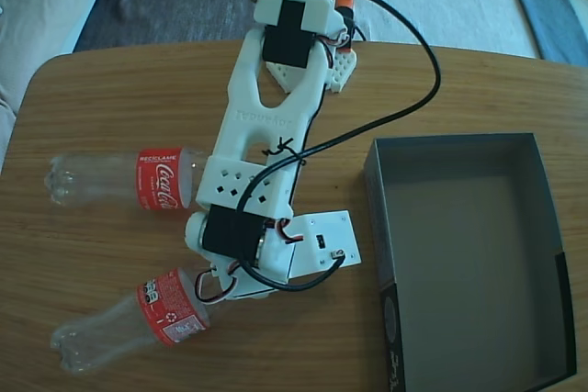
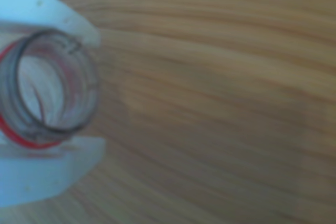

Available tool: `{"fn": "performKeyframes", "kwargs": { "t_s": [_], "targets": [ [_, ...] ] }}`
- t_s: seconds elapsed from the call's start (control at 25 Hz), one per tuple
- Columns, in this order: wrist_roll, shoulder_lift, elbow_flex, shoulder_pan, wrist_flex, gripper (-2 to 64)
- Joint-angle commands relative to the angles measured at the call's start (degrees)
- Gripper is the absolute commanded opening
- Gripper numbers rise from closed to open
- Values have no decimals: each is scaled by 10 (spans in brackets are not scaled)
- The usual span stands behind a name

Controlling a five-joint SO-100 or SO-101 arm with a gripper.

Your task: Grasp the bottles and put them in the box.

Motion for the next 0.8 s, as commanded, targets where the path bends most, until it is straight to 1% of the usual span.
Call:
{"fn": "performKeyframes", "kwargs": {
  "t_s": [0.0,0.16,0.68,0.76],
  "targets": [
    [2,20,-33,2,3,-3],
    [2,27,-34,2,3,-3],
    [-5,147,-32,1,7,-3],
    [-5,161,-33,1,23,-3]
  ]
}}
